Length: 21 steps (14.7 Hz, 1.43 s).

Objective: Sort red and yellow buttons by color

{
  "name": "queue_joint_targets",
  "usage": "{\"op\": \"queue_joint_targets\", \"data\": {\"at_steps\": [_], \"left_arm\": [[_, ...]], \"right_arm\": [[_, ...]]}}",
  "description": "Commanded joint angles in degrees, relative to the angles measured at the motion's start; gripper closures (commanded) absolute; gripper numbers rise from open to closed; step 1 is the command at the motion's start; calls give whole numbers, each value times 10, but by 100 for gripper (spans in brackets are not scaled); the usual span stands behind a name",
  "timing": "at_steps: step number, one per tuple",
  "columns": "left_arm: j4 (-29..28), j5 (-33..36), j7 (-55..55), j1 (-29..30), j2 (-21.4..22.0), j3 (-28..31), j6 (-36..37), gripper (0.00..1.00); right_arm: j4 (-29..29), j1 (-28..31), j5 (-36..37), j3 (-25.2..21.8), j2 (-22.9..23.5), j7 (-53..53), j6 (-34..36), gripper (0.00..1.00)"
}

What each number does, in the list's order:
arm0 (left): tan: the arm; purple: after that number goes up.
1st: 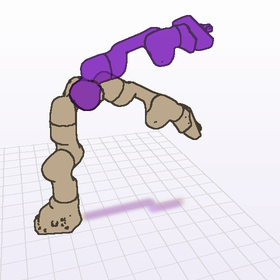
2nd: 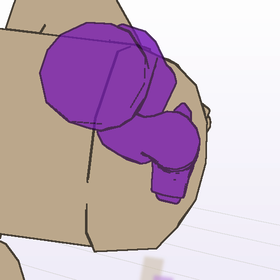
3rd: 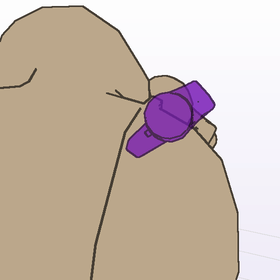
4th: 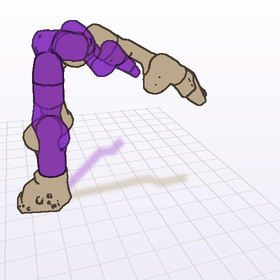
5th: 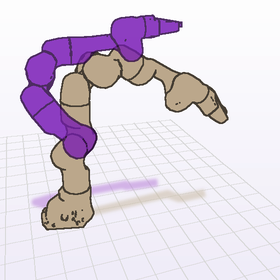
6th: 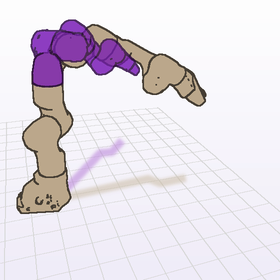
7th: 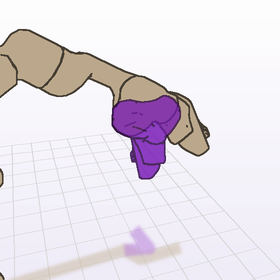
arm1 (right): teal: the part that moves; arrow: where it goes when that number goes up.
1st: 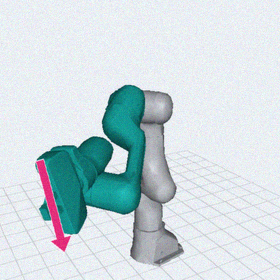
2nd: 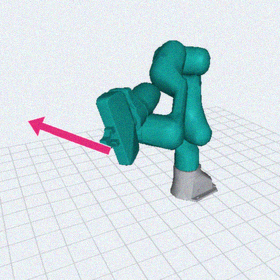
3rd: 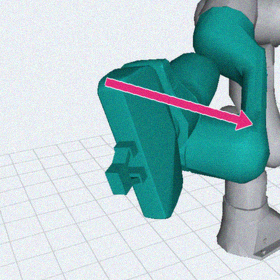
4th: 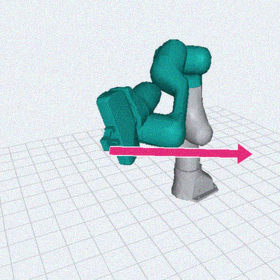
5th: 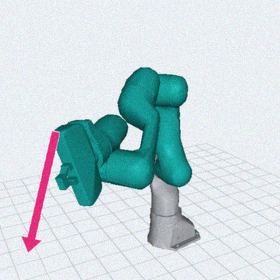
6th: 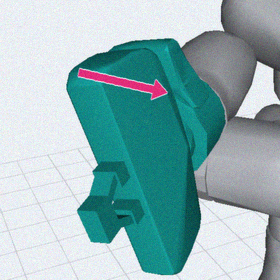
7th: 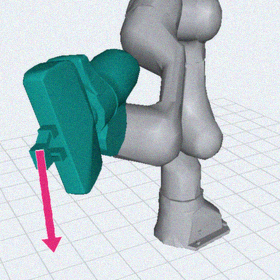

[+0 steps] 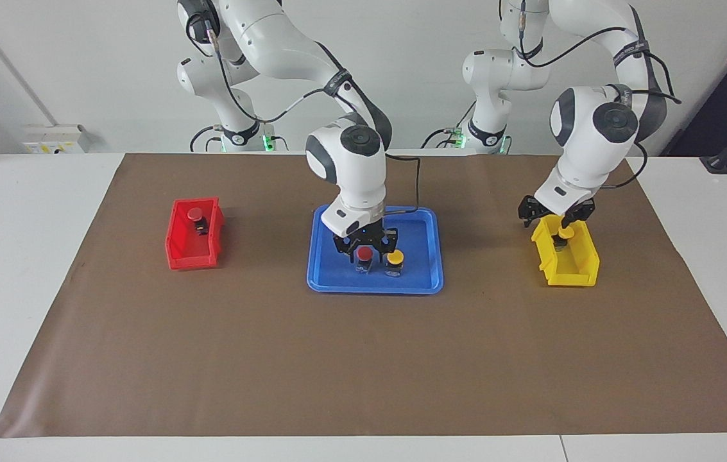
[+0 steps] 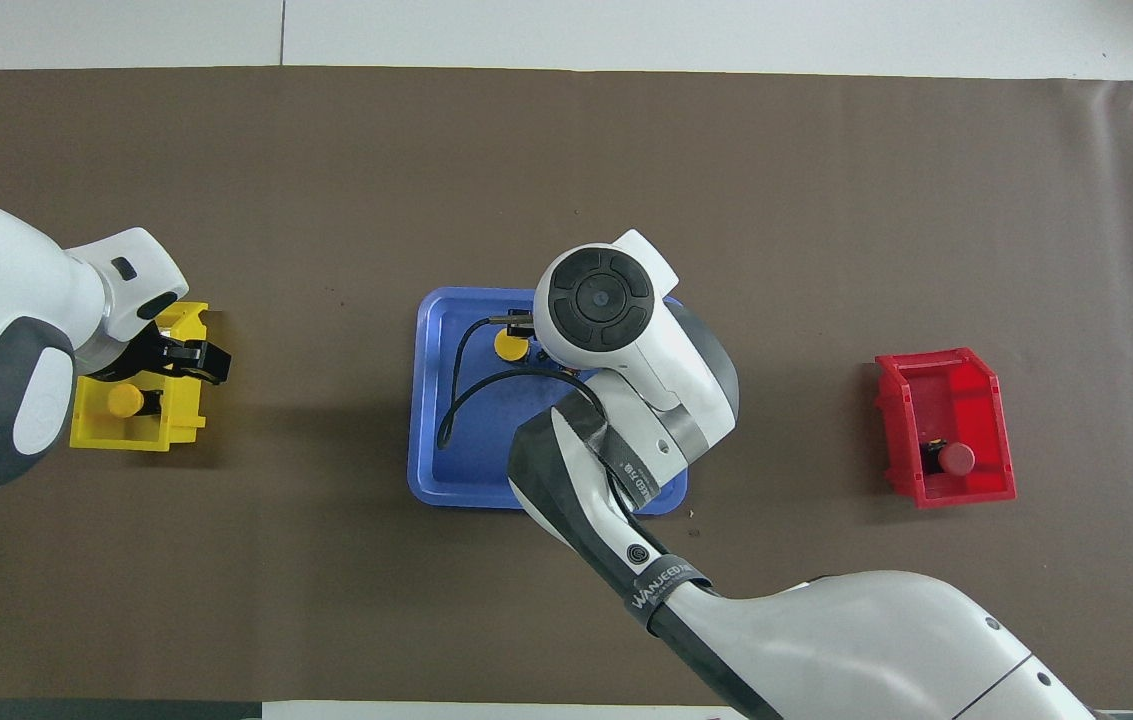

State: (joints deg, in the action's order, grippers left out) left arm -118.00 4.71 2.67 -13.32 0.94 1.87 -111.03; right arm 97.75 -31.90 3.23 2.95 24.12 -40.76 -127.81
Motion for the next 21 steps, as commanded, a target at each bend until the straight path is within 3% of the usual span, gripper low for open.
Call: {"op": "queue_joint_targets", "data": {"at_steps": [1,5,8,11,12,15,16,18,21], "left_arm": [[38,-30,45,-34,-8,6,15,0],[120,-69,158,-65,-45,5,21,0],[144,-90,239,-103,-58,6,-21,0],[146,-88,248,-136,-60,6,-30,0],[161,-89,248,-138,-72,6,-24,0],[207,-89,247,-145,-112,6,4,0],[207,-89,247,-146,-112,6,5,0],[202,-94,250,-145,-112,6,-16,0],[192,-97,252,-158,-131,5,-33,0]], "right_arm": [[29,-2,5,-1,-14,-1,-17,30],[41,-4,5,-1,-18,-2,-17,34],[42,-11,4,-1,-19,-4,-17,39],[43,-11,4,-1,-20,-1,-17,45],[42,-11,5,-1,-19,0,-17,53],[37,-4,3,-1,-19,15,-10,87],[32,-1,3,-3,-21,15,-5,89],[27,24,-1,-2,-46,17,7,89],[28,66,-6,-2,-123,84,86,89]]}}
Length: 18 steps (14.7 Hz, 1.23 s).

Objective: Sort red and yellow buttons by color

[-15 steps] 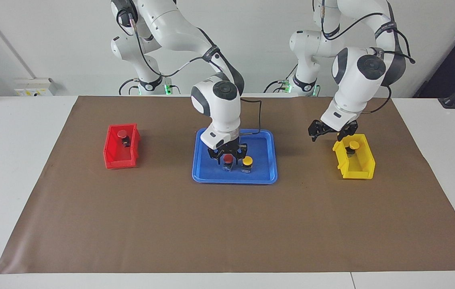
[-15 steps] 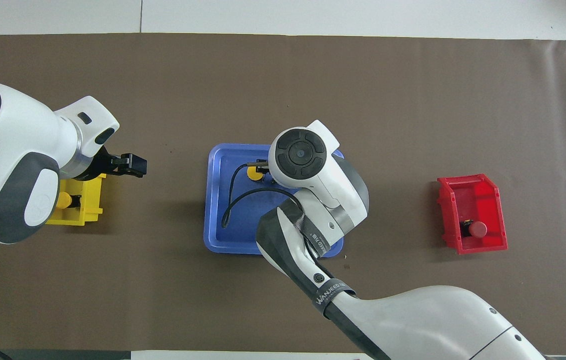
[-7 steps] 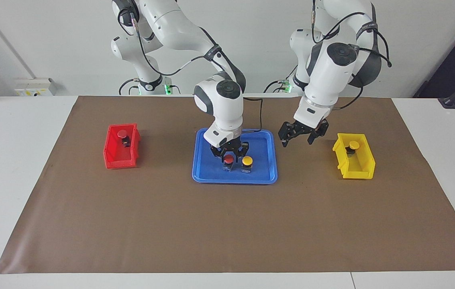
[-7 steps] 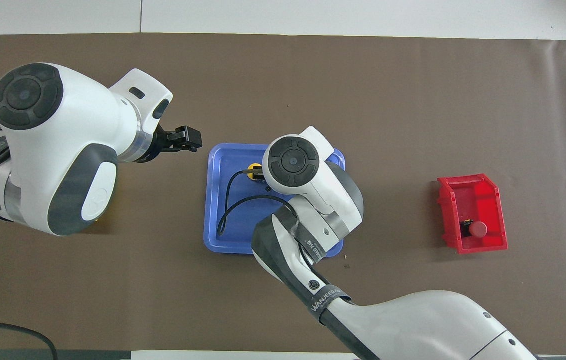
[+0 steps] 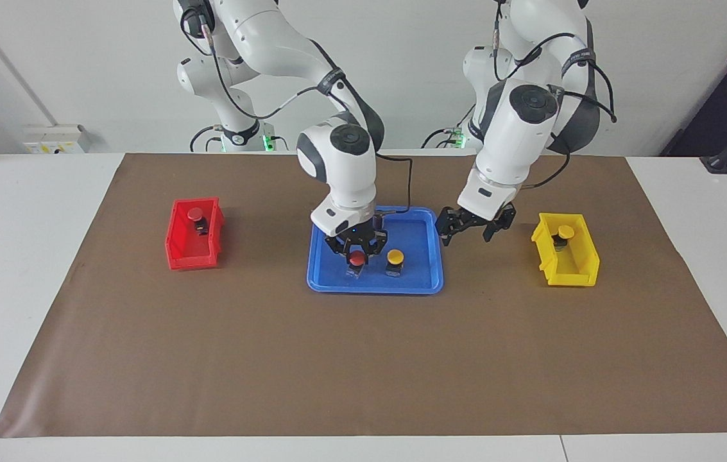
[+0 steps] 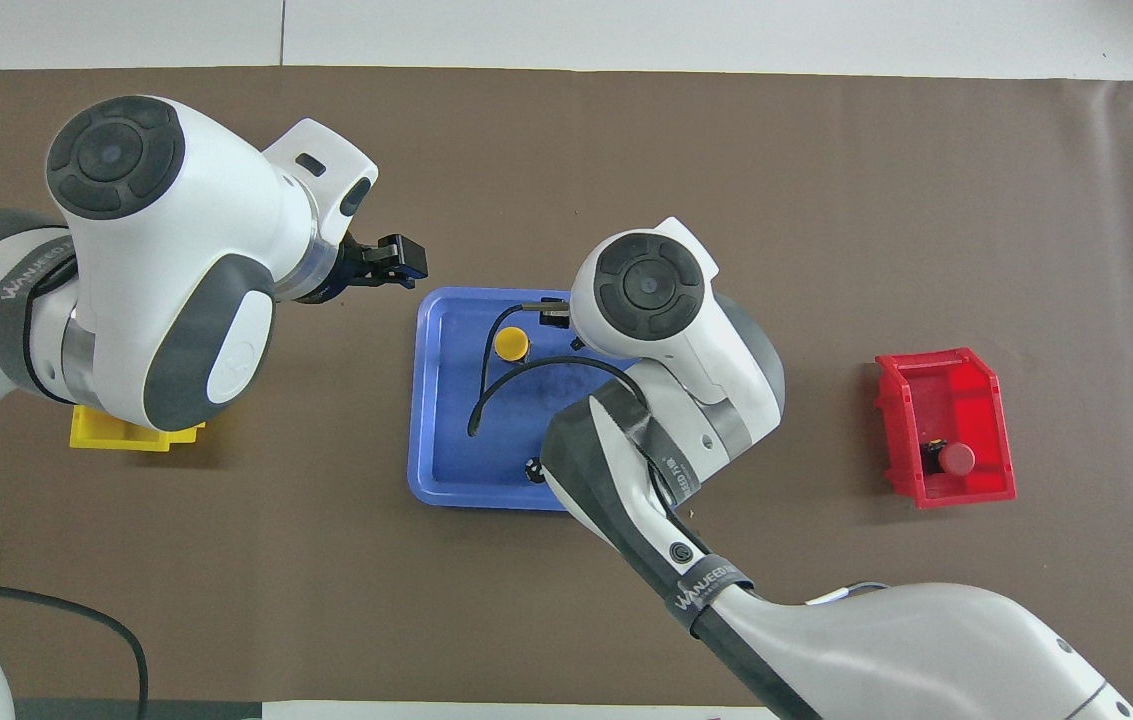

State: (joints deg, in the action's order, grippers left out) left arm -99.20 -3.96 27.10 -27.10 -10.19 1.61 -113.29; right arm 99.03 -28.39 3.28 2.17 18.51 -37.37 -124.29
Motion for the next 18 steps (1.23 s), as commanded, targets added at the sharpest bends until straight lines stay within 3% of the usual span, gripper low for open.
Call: {"op": "queue_joint_targets", "data": {"at_steps": [1,2,4,6,7,10,13,18], "left_arm": [[3,-10,17,-36,-29,9,-13,0],[5,-10,32,-46,-41,9,-19,0],[4,-10,41,-66,-51,9,-34,0],[3,-10,57,-82,-53,9,-36,0],[5,-10,63,-95,-64,9,-40,0],[10,-6,95,-121,-93,10,-68,0],[4,-3,106,-125,-112,10,-91,0],[4,-2,118,-129,-123,10,-104,2]], "right_arm": [[20,47,-7,5,-96,79,89,89],[40,69,-7,5,-132,107,123,89],[122,114,-9,5,-217,187,128,89],[223,177,-13,3,-295,294,104,89],[256,207,-33,0,-313,349,84,89],[283,312,-63,-2,-315,492,58,89],[294,369,-114,-2,-285,597,56,89],[346,377,-117,-2,-276,630,-7,89]]}}
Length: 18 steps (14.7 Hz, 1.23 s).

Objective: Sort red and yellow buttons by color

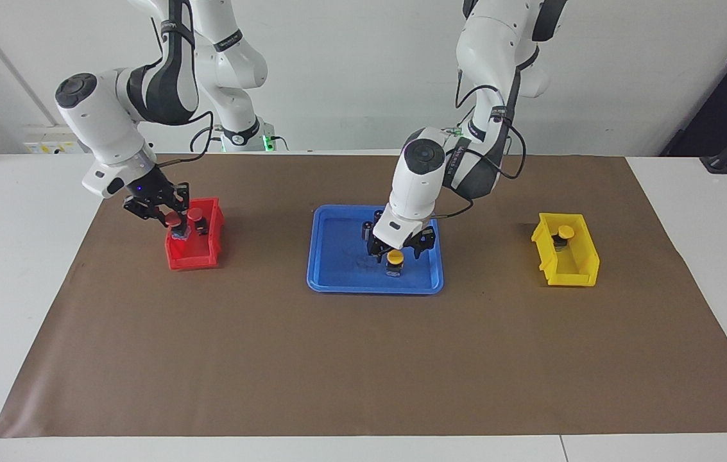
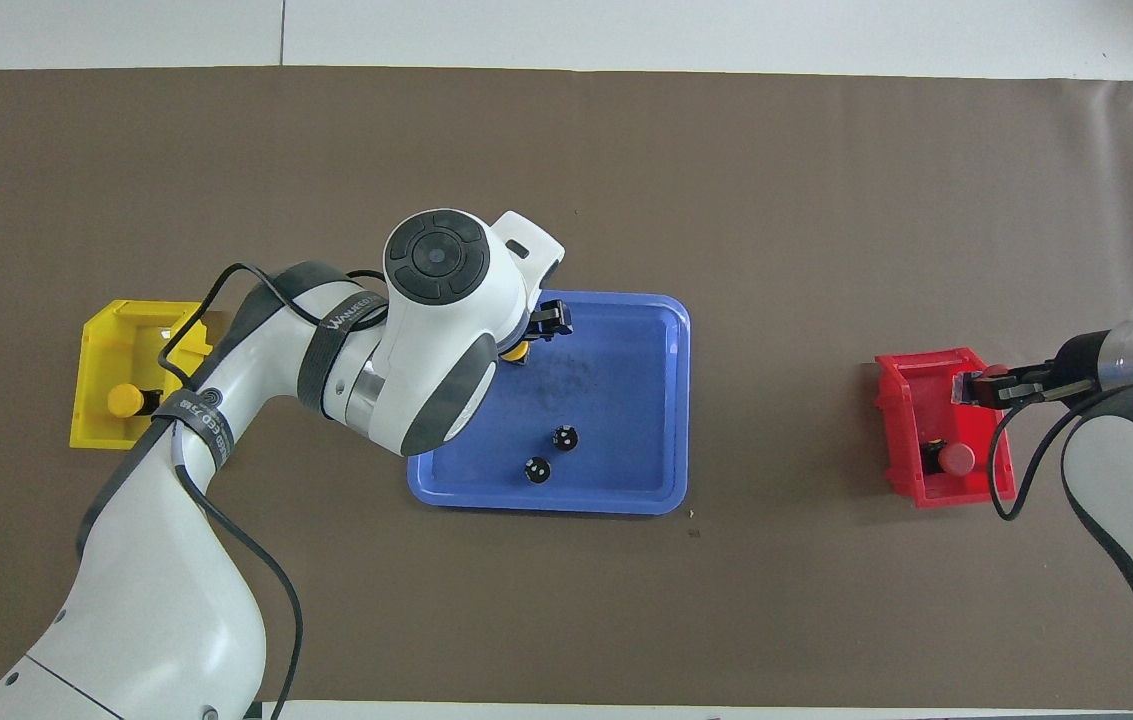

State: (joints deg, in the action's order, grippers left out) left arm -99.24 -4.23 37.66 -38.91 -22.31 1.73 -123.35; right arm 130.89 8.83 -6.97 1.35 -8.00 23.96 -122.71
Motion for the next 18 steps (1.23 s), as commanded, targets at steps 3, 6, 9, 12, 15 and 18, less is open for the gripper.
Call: {"op": "queue_joint_targets", "data": {"at_steps": [3,6,9,12,15,18], "left_arm": [[5,2,29,-20,-1,10,17,17],[9,2,34,-20,-1,11,17,46],[9,2,31,-11,0,13,17,90],[13,2,28,-5,16,15,45,98],[23,1,-12,30,91,14,138,98],[6,0,-101,84,135,14,201,98]], "right_arm": [[57,1,-15,7,-3,18,-72,89],[61,-9,-15,8,11,17,-92,89],[61,-14,-15,8,22,17,-99,89],[67,-13,-15,7,21,19,-100,89],[67,-10,-15,7,21,19,-99,82],[67,-9,-15,7,20,19,-99,54]]}}
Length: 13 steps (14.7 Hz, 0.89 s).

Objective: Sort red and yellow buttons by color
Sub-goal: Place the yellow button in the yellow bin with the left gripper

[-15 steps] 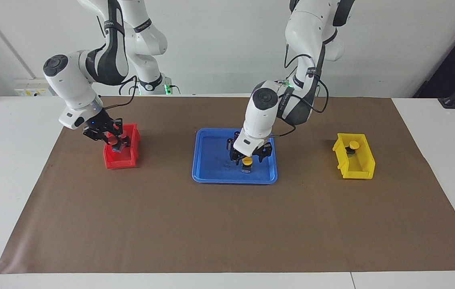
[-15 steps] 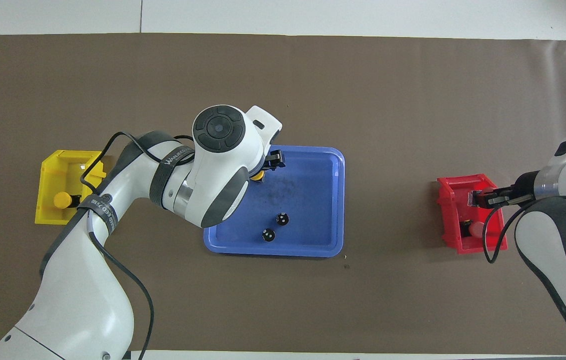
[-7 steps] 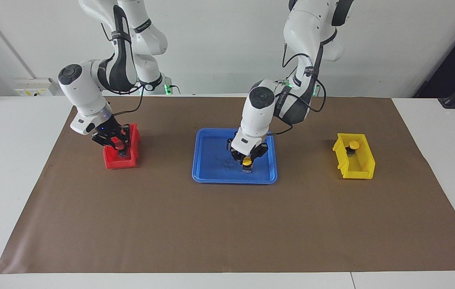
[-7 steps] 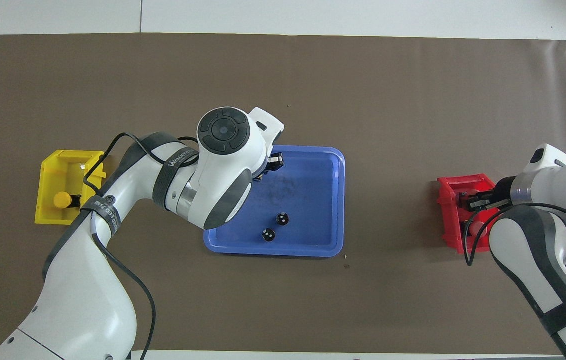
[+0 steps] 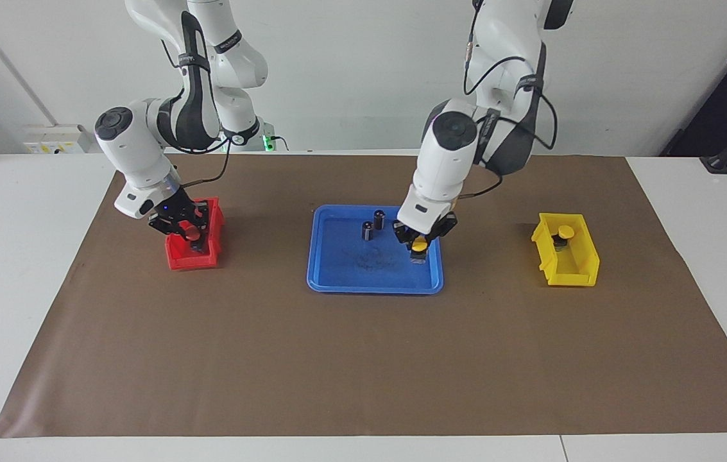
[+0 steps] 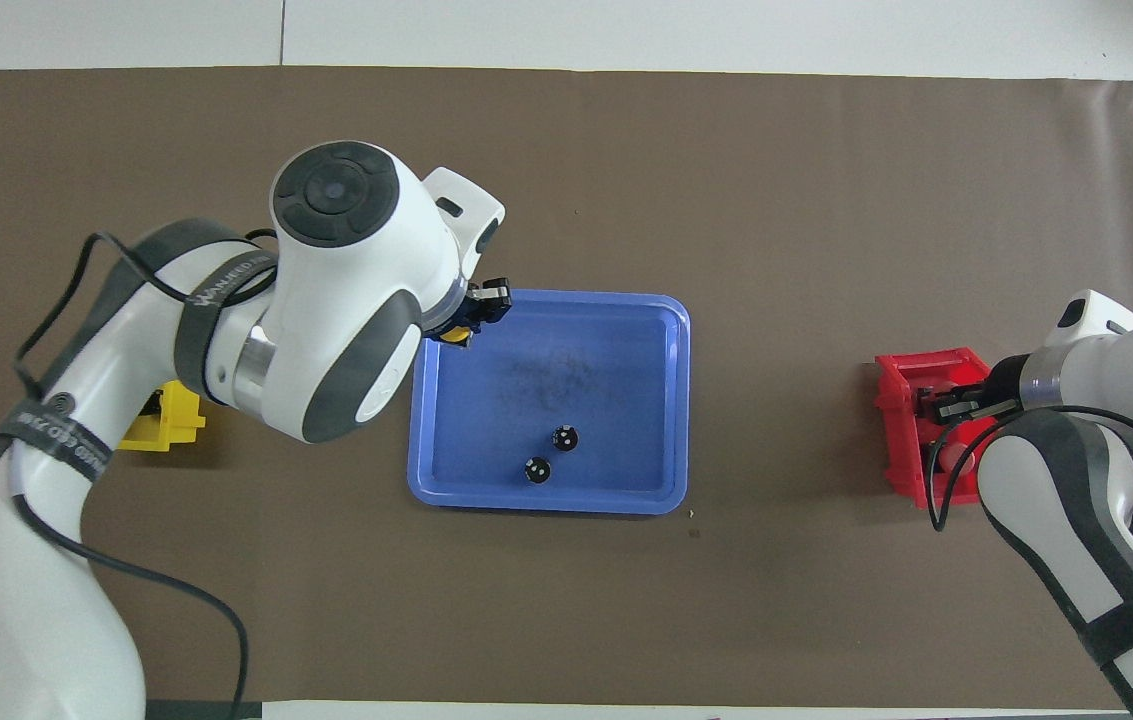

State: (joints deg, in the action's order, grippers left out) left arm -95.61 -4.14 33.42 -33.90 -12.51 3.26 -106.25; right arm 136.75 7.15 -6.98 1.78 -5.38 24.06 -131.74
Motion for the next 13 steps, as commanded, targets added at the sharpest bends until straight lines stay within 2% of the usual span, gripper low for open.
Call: {"op": "queue_joint_targets", "data": {"at_steps": [1,3,7,10,13], "left_arm": [[-47,-1,-96,61,44,-1,28,98],[-57,-1,-211,145,49,-1,30,98],[-56,-1,-356,273,48,-1,32,98],[-68,-2,-411,322,50,-1,25,98],[-120,-2,-426,337,66,-1,-23,98]], "right_arm": [[9,8,-15,2,-6,18,-8,44],[8,8,-15,2,-6,21,-6,32],[-15,9,-15,2,-2,35,14,32],[-85,2,-14,3,1,9,86,32],[-160,0,-6,10,-6,-52,177,31]]}}
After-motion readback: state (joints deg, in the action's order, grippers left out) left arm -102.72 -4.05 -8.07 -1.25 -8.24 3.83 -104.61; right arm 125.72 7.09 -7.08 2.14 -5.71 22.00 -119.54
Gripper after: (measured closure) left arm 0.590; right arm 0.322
